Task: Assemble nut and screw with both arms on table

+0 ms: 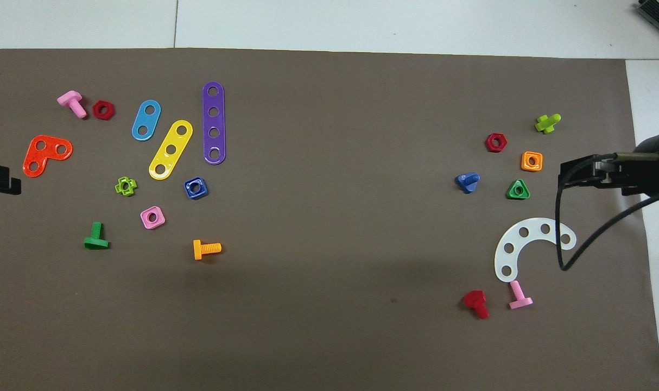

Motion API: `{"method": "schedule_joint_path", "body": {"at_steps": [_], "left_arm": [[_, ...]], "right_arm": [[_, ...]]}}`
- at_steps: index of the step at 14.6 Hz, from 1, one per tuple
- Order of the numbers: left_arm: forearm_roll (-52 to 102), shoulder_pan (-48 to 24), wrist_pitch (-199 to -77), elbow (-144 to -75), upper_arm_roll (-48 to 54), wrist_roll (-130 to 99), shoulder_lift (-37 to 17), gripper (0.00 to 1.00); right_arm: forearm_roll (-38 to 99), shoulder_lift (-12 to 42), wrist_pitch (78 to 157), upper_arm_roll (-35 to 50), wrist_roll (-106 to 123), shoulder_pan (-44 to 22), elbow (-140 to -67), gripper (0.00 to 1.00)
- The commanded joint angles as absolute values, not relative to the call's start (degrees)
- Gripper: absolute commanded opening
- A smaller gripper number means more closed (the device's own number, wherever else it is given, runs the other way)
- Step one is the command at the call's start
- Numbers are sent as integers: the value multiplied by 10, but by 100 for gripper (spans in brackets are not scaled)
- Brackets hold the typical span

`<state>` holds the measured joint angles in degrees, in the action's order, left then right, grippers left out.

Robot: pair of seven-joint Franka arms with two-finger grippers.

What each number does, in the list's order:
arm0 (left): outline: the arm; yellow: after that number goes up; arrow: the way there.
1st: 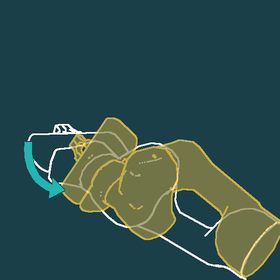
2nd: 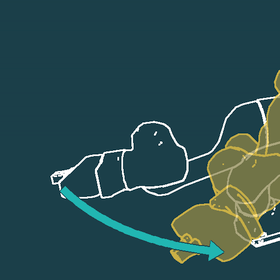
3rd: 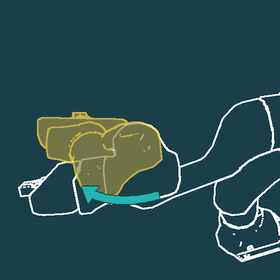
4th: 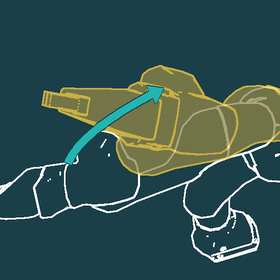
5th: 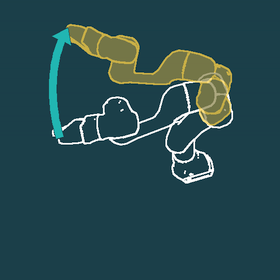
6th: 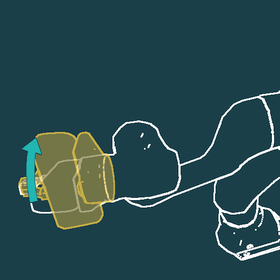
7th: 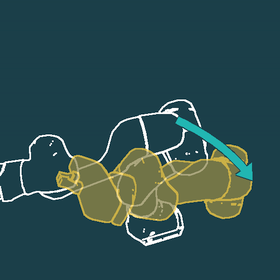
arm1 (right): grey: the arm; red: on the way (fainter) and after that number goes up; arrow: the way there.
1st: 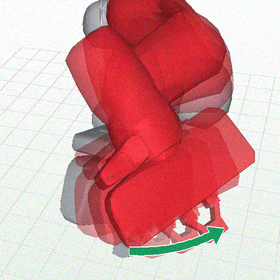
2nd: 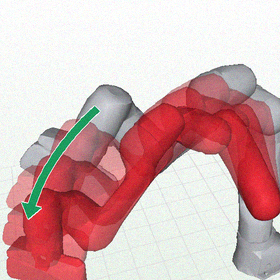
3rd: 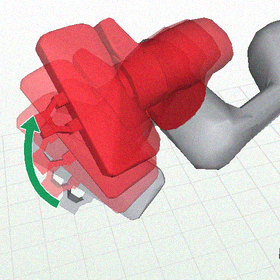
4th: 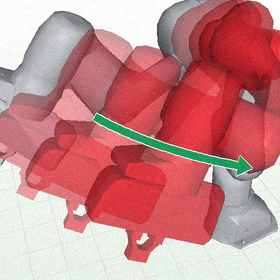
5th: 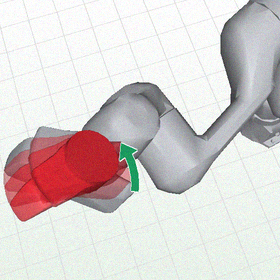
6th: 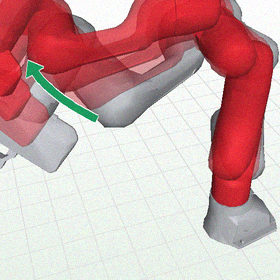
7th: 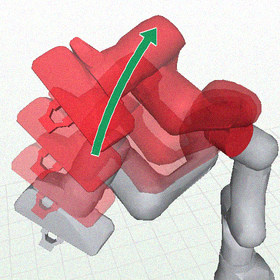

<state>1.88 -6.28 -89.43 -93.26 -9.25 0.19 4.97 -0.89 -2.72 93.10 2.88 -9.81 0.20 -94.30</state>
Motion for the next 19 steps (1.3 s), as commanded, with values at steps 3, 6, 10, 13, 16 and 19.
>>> {"method": "schedule_joint_path", "body": {"at_steps": [3,6,10,13,16,19], "left_arm": [[25,-56,-892,-945,-89,-1,63,100],[25,-61,-893,-945,-89,-1,63,100],[25,-65,-888,-946,-84,-2,64,100],[25,-73,-897,-945,-70,-3,63,100],[25,-78,-896,-949,-63,-3,65,100],[16,-103,-891,-962,-58,-1,70,100]], "right_arm": [[-12,21,1023,31,-83,5,-962,100],[-16,58,1076,31,-82,4,-966,100],[-16,116,1148,31,-81,-9,-971,100],[-16,156,1195,32,-80,-9,-974,100],[-16,179,1241,32,-84,-10,-996,95],[-16,171,1301,31,-82,-10,-1066,90]]}}
